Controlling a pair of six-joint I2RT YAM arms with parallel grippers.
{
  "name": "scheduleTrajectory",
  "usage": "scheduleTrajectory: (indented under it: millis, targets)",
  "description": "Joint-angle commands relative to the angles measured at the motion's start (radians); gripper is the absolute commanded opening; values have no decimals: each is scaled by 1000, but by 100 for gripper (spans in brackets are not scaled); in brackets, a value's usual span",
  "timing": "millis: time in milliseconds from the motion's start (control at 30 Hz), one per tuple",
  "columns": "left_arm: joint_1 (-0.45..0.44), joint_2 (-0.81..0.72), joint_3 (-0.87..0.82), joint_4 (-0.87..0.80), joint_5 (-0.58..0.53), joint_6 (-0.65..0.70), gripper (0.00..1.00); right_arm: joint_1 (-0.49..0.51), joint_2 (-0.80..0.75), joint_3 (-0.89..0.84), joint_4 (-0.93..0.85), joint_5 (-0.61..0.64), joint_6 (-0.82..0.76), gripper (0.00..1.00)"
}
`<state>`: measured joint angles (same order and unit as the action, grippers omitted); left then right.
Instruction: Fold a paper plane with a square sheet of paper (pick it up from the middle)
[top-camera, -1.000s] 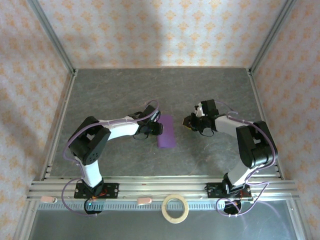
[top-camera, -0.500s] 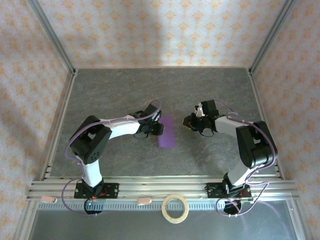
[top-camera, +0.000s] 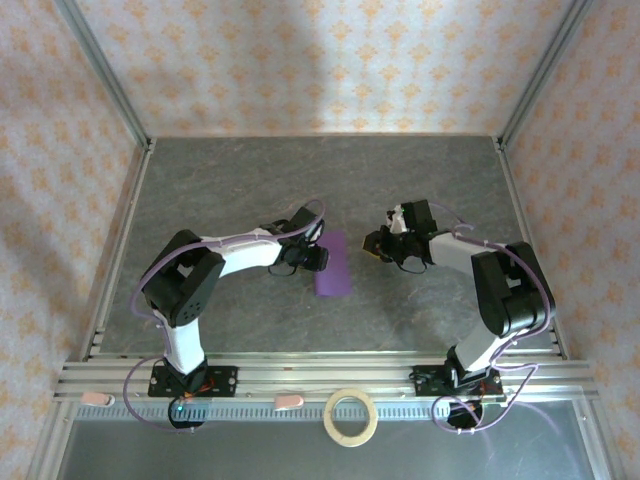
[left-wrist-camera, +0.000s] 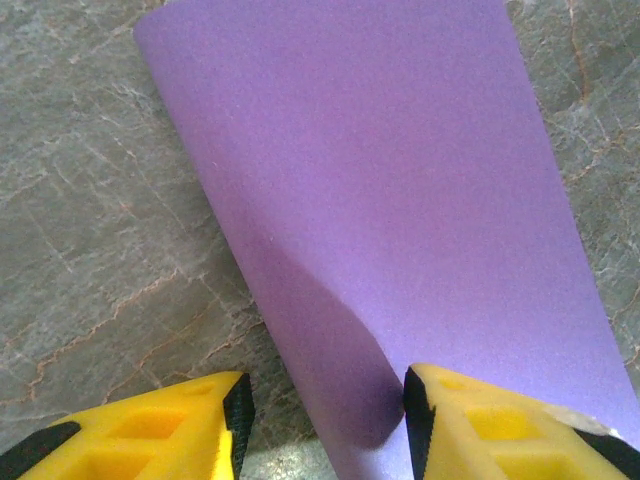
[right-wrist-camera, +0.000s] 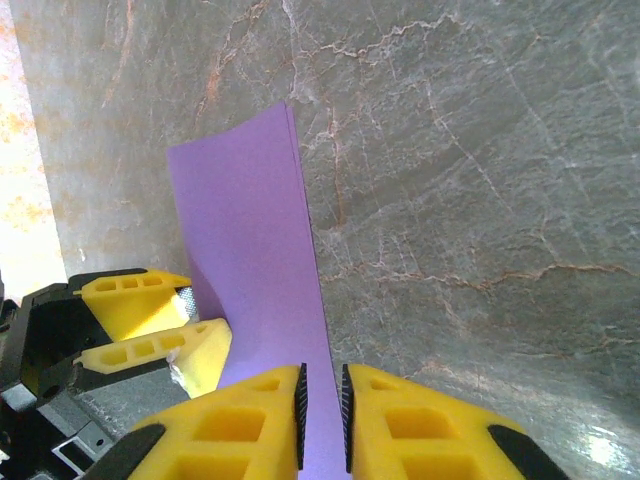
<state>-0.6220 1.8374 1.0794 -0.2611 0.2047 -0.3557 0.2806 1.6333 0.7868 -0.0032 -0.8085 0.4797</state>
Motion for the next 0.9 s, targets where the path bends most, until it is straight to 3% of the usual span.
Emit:
scheduleTrajectory:
  millis: [0, 867]
  targets:
    - [11, 36, 23, -30, -32, 42, 50, 3, 5, -12, 13, -10, 4, 19]
    - [18, 63, 50, -60, -39, 94, 53, 6, 33, -13, 26, -26, 9, 19]
